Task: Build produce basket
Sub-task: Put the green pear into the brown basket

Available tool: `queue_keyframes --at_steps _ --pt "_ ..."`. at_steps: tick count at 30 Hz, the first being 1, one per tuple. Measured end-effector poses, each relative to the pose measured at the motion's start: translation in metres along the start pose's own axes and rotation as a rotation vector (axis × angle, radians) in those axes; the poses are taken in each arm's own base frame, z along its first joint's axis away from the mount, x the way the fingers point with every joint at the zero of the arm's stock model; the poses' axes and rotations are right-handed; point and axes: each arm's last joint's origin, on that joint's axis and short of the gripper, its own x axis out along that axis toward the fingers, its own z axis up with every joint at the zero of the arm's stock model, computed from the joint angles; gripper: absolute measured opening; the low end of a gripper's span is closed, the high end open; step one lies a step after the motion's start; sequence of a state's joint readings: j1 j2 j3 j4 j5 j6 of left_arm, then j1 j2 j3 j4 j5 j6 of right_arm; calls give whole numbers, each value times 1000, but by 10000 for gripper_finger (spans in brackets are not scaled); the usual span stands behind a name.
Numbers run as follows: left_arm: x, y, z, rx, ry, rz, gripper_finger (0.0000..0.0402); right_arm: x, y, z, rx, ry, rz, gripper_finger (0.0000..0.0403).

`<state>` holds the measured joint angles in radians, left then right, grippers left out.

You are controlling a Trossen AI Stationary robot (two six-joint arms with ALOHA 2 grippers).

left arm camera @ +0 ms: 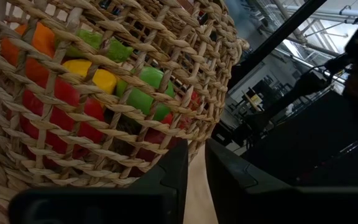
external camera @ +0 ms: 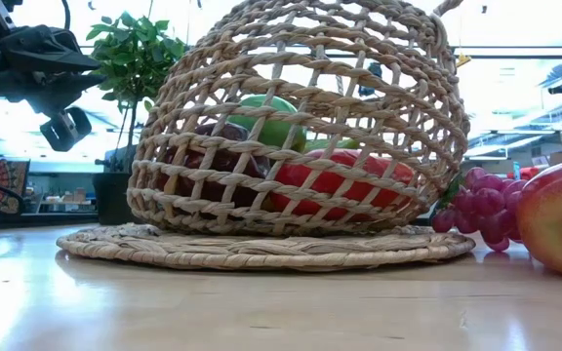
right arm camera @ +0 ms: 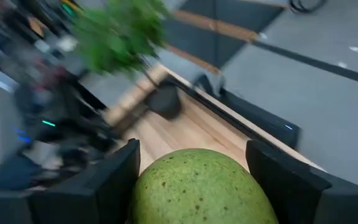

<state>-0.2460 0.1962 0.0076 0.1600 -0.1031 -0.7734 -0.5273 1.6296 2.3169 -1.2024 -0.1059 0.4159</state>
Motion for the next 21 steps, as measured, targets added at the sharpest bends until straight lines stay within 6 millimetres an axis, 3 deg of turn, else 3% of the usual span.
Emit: queue_keyframes --at_steps 4,9,15,21 --pt "0 0 0 0 0 0 62 -42 16 -5 78 -78 91 289" --pt "0 0 0 1 0 0 58 -75 31 -6 165 -190 210 289" --pt "0 0 0 0 0 -1 63 -98 42 -3 246 -302 318 289" --pt "0 0 0 0 0 -1 59 -109 57 -4 234 -299 482 289"
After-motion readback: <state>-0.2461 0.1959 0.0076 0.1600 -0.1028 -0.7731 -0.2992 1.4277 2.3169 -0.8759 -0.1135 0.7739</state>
